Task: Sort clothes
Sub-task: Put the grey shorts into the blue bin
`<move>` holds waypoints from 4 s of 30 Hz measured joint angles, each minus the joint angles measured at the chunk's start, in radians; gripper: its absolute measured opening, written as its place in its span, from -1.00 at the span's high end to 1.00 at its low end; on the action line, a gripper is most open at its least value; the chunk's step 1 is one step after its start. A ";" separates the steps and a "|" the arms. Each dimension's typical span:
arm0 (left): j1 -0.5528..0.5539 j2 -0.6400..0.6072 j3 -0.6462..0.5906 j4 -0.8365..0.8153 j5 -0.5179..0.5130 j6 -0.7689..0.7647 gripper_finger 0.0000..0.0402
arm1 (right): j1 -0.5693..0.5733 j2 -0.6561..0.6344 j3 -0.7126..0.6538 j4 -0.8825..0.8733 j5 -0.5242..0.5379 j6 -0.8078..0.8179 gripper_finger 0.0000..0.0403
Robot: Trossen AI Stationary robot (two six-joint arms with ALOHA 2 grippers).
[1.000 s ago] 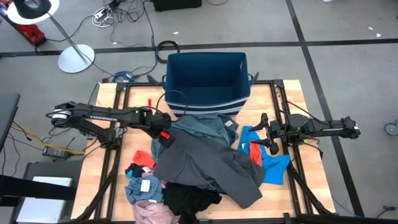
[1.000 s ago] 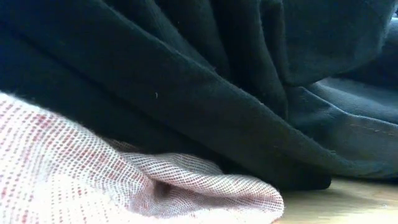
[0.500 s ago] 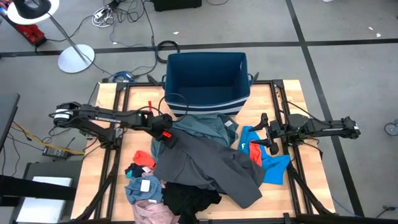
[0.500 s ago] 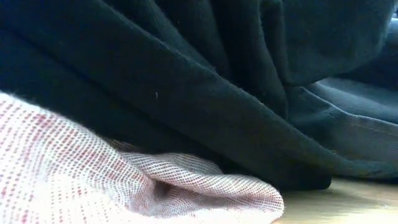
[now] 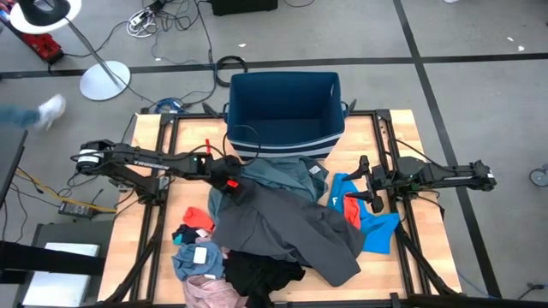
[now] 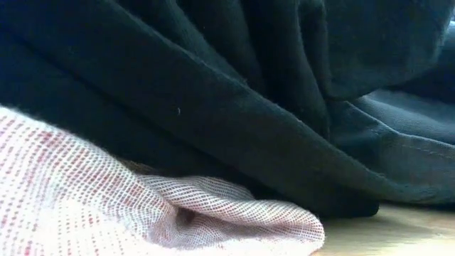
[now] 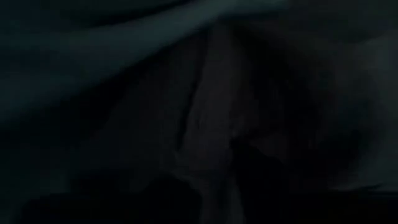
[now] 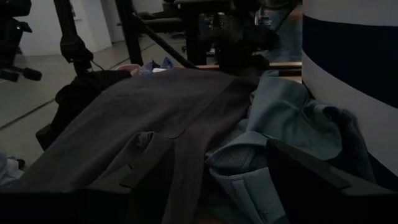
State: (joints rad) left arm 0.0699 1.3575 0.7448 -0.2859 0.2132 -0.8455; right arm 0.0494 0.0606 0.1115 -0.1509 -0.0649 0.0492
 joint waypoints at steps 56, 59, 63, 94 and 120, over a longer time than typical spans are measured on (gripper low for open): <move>0.026 -0.231 0.021 0.054 0.128 -0.052 0.22 | 0.000 0.000 0.000 0.000 0.000 0.000 -0.26; 0.019 -0.230 0.021 0.116 0.139 -0.053 0.22 | 0.000 0.000 0.000 0.000 0.000 0.000 -0.26; 0.018 -0.190 0.021 0.125 0.136 -0.075 0.22 | 0.000 0.000 0.000 0.000 0.000 0.000 -0.26; -0.099 0.028 0.118 0.259 0.170 -0.175 0.97 | 0.000 0.000 0.000 0.000 0.000 0.000 -0.26; -0.029 0.030 1.110 -0.308 -0.293 0.239 1.00 | 0.000 0.000 0.000 0.000 0.000 0.000 -0.26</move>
State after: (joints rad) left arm 0.0411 1.3874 1.8550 -0.5938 -0.0799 -0.6063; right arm 0.0493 0.0605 0.1116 -0.1505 -0.0647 0.0494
